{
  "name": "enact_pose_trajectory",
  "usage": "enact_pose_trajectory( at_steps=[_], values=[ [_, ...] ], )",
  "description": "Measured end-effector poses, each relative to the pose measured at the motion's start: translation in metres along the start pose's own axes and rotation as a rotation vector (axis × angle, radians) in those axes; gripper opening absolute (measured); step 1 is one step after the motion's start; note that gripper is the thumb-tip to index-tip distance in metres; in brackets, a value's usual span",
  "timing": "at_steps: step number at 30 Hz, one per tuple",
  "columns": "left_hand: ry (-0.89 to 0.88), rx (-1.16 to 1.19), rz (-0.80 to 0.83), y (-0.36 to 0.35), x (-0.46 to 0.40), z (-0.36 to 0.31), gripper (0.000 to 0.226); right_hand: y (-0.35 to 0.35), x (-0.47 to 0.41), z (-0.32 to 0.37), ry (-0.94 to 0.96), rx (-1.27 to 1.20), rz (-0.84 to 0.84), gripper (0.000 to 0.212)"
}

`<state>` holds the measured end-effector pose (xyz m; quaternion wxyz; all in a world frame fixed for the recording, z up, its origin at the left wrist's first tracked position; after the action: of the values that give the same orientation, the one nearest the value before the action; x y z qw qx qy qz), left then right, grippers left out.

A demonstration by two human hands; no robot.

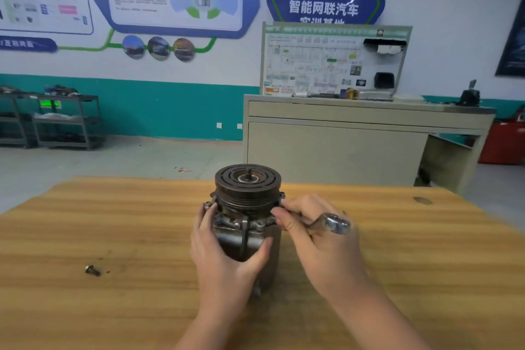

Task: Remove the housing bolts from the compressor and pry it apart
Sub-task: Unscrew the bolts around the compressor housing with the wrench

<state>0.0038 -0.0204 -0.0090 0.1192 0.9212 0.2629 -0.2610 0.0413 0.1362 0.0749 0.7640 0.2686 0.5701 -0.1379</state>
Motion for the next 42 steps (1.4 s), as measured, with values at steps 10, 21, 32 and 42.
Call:
enact_pose_trajectory(
  at_steps=[10, 21, 32, 42],
  values=[
    [-0.027, 0.026, 0.107, 0.000, -0.002, 0.004, 0.109, -0.012, 0.003, 0.012, -0.033, 0.187, -0.147, 0.006],
    [-0.016, -0.022, 0.108, -0.002, 0.000, 0.005, 0.110, -0.018, 0.013, 0.017, 0.125, 0.249, -0.023, 0.008],
    [0.001, 0.041, 0.092, -0.001, 0.001, 0.004, 0.098, -0.014, 0.031, -0.069, -0.790, -0.841, -0.570, 0.017],
    [-0.016, 0.057, 0.140, -0.003, -0.004, 0.011, 0.097, -0.010, -0.011, -0.092, -0.855, -0.950, -0.461, 0.022]
  ],
)
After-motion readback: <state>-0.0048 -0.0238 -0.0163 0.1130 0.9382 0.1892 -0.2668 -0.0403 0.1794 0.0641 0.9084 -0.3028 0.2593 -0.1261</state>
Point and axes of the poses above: each hand's wrist, its own x-axis away from the middle knuckle, its own y-axis out of the back of the hand, z = x × y, the point moved 6 cm from there along -x, towards the middle knuckle, and after that the axes turned 4 degrees about y, right-handed, at the moved point
